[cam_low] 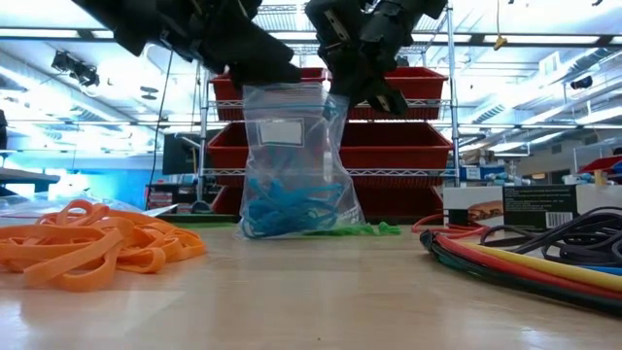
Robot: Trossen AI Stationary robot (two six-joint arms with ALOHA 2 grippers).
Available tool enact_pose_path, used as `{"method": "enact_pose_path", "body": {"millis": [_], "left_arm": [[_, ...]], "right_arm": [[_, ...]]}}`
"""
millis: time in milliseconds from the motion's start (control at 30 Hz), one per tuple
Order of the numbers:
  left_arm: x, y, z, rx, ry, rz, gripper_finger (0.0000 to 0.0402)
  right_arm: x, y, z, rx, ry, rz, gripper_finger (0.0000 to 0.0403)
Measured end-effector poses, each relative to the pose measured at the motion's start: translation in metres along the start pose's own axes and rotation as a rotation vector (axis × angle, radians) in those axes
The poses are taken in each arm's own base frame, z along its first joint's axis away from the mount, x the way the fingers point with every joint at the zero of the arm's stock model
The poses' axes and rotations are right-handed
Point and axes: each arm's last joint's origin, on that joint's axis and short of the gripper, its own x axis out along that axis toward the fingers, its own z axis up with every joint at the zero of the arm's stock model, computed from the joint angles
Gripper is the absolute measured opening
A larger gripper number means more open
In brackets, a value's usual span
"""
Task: Sort rubber bands
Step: Put the blue rubber band into the transparent zip bag
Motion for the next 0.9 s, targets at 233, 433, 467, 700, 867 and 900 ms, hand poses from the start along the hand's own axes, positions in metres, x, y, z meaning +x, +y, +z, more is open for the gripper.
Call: {"method": "enact_pose_path", "body": {"millis": [233, 433, 467, 700, 867, 900], "left_arm": [[-0.019, 0.0, 0.01, 0.072, -0.013, 0.051, 0.0198], [-0.034, 0.016, 0.001, 0.14, 0.136, 0.226, 0.0198], [-0.034, 0.02, -0.001, 0.141, 0.16, 0.238, 0.0198], [-0.034, 0.047, -0.034, 0.124, 0.265, 0.287, 0.0198], [-0.03, 0.067, -0.06, 0.102, 0.315, 0.241, 0.0198], [-0.028, 0.07, -0.066, 0.093, 0.33, 0.227, 0.0198]], "right_arm": [[0.0, -0.002, -0.004, 0.008, 0.059, 0.003, 0.0], [-0.005, -0.004, -0.009, 0.026, 0.108, -0.014, 0.0], [-0.007, -0.003, -0.008, 0.024, 0.1, -0.007, 0.0], [-0.03, 0.002, -0.007, 0.021, 0.038, 0.034, 0.0], [-0.049, 0.008, -0.011, 0.016, 0.003, 0.057, 0.0], [-0.051, 0.009, -0.012, 0.016, 0.003, 0.056, 0.0]]}}
